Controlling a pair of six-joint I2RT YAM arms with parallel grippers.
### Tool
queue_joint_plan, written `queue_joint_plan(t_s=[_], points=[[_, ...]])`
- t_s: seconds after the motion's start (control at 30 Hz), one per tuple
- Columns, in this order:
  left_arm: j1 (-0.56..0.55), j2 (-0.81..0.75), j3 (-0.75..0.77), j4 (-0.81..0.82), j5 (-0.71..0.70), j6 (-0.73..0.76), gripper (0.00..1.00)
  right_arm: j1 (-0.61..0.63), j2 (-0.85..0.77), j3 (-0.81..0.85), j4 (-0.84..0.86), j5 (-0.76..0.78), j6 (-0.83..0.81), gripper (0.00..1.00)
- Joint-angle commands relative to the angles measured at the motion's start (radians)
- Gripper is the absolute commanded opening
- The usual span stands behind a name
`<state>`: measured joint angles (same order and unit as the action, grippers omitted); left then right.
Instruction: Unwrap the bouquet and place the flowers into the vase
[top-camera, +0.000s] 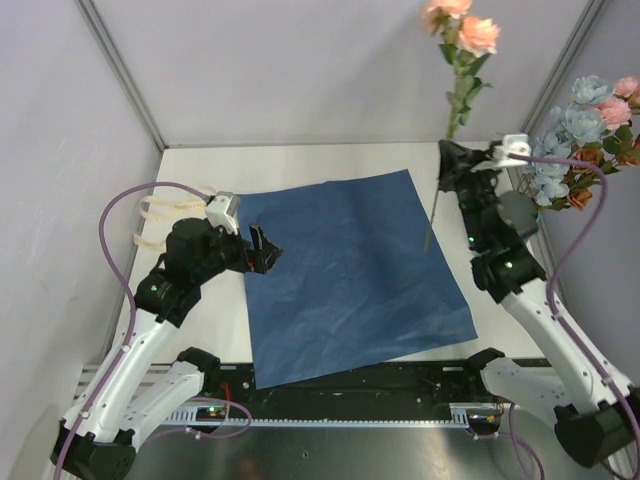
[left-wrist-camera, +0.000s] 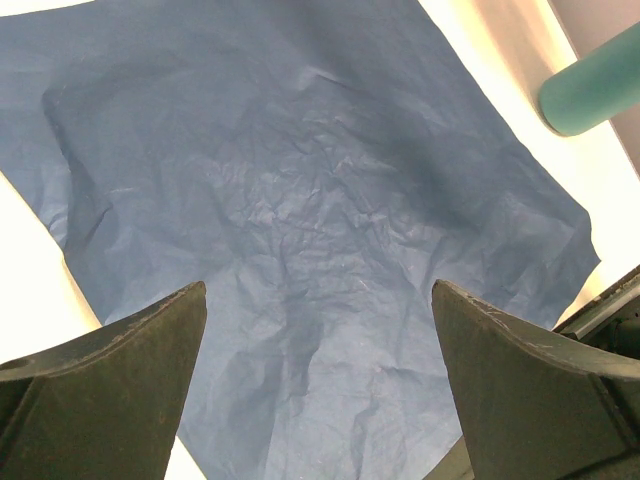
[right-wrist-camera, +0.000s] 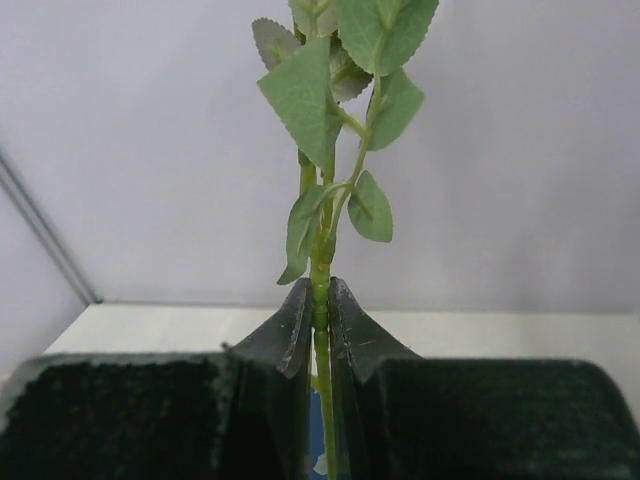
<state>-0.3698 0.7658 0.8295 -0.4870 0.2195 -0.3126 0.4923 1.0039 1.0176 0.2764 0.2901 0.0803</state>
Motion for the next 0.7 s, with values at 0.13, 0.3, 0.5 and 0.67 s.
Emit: queue_joint_plan(t_s=[0.13,0.3,0.5,0.67], points=[[0.006,0.003,-0.003,0.011,0.003,0.018,0.99,-0.207,-0.194,-0.108,0.239,-0.284,-0.222,0.00],[0.006,-0.002,-0.003,0.010,-0.001,0.018,0.99,-0.367,-0.221,-0.183,0.411,-0.393,-0.265,0.00],[0.005,0.000,-0.003,0.010,-0.001,0.018,0.99,-0.609,-0.216,-0.237,0.533,-0.490,-0.115,0.00],[0.006,0.001,-0.003,0.011,-0.001,0.019,0.99,-0.753,-0.179,-0.303,0.664,-0.545,0.010,0.00]])
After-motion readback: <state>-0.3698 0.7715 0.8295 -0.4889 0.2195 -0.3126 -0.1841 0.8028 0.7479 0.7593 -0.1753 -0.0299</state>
